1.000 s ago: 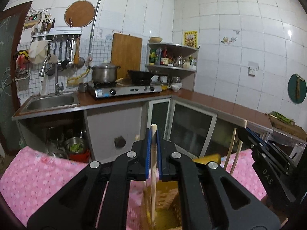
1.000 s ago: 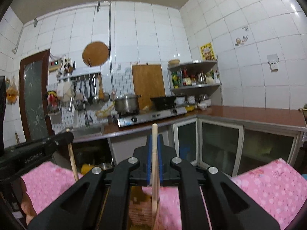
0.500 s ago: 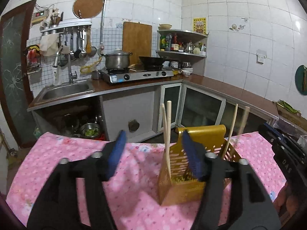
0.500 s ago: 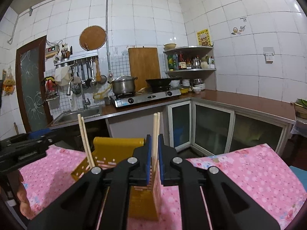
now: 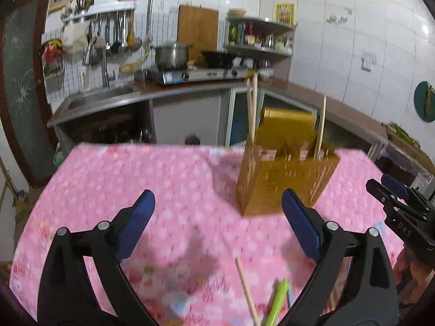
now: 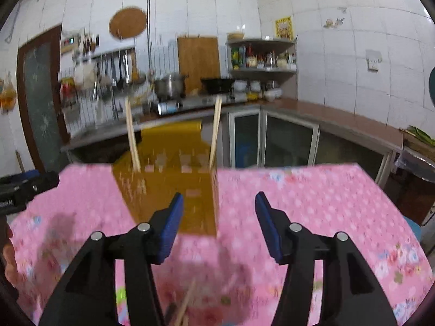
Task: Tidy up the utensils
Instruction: 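Lower the left tool to a wooden chopstick while the right tool lowers to another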
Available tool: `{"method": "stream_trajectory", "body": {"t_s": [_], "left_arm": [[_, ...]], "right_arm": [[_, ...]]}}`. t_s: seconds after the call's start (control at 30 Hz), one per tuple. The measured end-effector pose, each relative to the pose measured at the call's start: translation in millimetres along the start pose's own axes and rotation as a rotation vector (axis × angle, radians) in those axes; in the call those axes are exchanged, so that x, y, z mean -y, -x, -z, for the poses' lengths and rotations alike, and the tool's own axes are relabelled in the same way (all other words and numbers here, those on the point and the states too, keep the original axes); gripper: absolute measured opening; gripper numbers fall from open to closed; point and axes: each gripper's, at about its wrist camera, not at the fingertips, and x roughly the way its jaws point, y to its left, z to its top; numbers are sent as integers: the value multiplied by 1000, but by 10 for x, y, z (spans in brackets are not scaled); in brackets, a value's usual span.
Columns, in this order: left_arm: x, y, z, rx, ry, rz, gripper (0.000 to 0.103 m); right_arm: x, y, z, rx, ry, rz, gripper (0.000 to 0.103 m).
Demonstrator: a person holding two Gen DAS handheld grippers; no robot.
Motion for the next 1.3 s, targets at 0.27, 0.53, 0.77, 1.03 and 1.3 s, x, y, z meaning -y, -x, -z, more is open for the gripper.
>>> {"method": "stream_trajectory", "body": {"t_s": [0.27, 0.53, 0.77, 1.03, 1.3], "left_arm": [[-63, -158, 430, -131, 6, -23, 98], [-32, -251, 687, -189, -18, -39, 98], [15, -352, 796, -238, -33, -50, 98], [71, -459, 885, -281, -34, -55, 98], [107, -548, 918, -305, -34, -54, 96]], "right_arm": [[-106, -61, 478, -178, 30, 55, 80], [-104, -74, 810, -269, 42, 64, 83], [-46, -79, 939, -317, 12, 60, 82], [-68, -164, 1072, -369, -2, 48, 73], [-52, -144, 1079, -373, -24, 44, 69]]}}
